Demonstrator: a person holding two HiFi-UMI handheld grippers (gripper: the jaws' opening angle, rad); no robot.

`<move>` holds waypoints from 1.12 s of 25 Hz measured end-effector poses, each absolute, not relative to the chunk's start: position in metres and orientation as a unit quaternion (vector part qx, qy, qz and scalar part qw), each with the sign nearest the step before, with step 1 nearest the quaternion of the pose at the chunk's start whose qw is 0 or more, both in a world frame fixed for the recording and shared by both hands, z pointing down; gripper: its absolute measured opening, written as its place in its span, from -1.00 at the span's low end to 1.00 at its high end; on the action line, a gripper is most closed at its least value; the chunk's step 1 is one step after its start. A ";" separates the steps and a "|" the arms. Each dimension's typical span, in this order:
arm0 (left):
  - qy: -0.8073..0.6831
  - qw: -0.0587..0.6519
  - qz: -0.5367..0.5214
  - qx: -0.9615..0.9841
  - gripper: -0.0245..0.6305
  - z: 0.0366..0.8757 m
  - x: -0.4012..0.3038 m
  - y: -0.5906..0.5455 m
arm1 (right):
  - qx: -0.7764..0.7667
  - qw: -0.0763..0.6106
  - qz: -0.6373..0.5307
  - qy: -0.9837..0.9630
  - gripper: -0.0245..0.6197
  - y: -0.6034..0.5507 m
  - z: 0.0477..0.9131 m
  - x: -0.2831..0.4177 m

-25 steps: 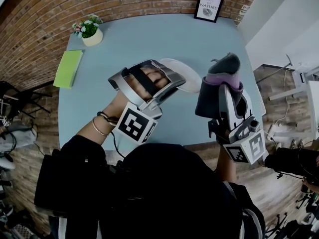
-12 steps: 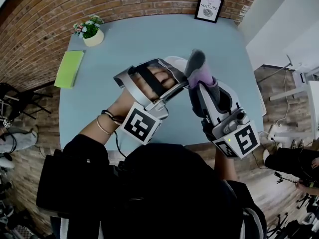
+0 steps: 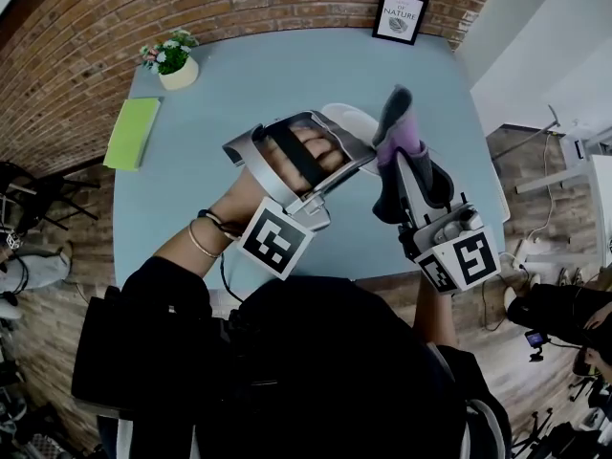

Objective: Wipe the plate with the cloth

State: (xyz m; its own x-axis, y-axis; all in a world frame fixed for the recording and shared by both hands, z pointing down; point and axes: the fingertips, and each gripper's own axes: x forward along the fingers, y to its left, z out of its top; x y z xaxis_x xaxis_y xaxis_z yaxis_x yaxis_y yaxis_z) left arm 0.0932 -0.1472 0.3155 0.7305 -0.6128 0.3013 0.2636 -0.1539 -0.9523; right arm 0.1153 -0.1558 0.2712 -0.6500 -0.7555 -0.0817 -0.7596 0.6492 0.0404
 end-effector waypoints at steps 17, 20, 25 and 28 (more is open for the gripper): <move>0.122 0.644 -0.333 -0.678 -0.85 0.310 0.092 -0.135 | -0.472 0.001 0.008 0.881 -0.80 -0.173 0.302 0.152; 0.120 0.645 -0.329 -0.679 -0.85 0.309 0.092 -0.132 | -0.478 -0.003 0.005 0.878 -0.80 -0.175 0.306 0.157; 0.114 0.645 -0.325 -0.682 -0.85 0.311 0.090 -0.127 | -0.489 -0.017 -0.001 0.872 -0.80 -0.177 0.316 0.163; 0.111 0.644 -0.325 -0.683 -0.85 0.312 0.090 -0.125 | -0.494 -0.020 -0.008 0.869 -0.80 -0.178 0.321 0.168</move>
